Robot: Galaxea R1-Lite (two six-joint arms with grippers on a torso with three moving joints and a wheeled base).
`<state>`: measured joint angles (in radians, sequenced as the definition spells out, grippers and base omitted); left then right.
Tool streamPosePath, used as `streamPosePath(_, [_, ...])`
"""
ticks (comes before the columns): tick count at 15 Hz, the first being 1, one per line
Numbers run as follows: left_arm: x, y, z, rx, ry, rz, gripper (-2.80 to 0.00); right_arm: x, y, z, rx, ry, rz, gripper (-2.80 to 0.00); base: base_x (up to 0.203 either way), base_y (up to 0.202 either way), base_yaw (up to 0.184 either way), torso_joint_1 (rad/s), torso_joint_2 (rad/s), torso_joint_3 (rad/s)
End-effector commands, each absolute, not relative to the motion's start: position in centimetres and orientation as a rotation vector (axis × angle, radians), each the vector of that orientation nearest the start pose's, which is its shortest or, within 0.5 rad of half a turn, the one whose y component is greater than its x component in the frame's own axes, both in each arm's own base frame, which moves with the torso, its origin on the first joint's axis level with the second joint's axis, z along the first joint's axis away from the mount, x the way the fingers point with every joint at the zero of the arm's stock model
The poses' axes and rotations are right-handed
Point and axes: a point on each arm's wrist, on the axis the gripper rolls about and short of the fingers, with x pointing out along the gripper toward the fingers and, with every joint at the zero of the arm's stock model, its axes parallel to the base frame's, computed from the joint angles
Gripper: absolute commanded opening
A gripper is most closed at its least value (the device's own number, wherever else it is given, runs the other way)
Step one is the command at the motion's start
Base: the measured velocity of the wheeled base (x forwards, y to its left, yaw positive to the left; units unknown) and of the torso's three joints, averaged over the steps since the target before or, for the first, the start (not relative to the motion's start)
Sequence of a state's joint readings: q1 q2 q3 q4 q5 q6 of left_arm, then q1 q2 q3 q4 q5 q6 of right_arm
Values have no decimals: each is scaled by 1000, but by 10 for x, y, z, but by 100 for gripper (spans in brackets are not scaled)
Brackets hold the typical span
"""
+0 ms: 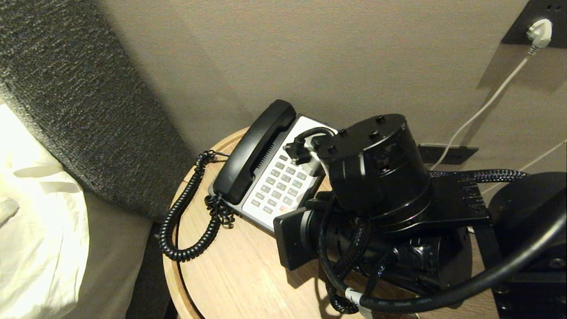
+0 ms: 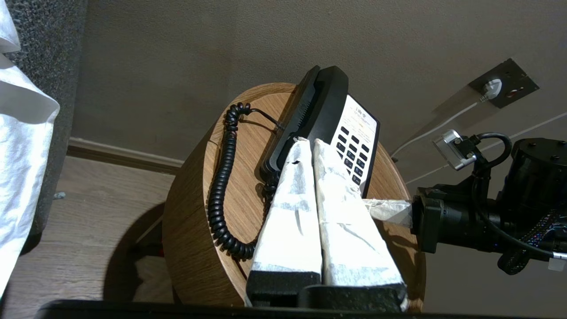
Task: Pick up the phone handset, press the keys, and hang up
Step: End the call using the dial pad
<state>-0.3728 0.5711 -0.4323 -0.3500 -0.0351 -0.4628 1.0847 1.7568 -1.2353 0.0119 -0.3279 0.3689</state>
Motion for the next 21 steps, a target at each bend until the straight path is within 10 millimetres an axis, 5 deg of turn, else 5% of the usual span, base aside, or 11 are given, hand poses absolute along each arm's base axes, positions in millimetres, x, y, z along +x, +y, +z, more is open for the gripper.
streamPosePath(1, [28,-12,234,-494,-113,-449,-280,161,290,222,-6,540,644,-280,0,0,0,0,0,0])
streamPosePath(13, [27,-11,235,-497,-122,-450,-280,163,290,218,-19,549,639,-280,0,0,0,0,0,0])
streamPosePath(21, [26,-11,232,-494,-113,-448,-280,155,276,236,12,516,640,-280,0,0,0,0,0,0])
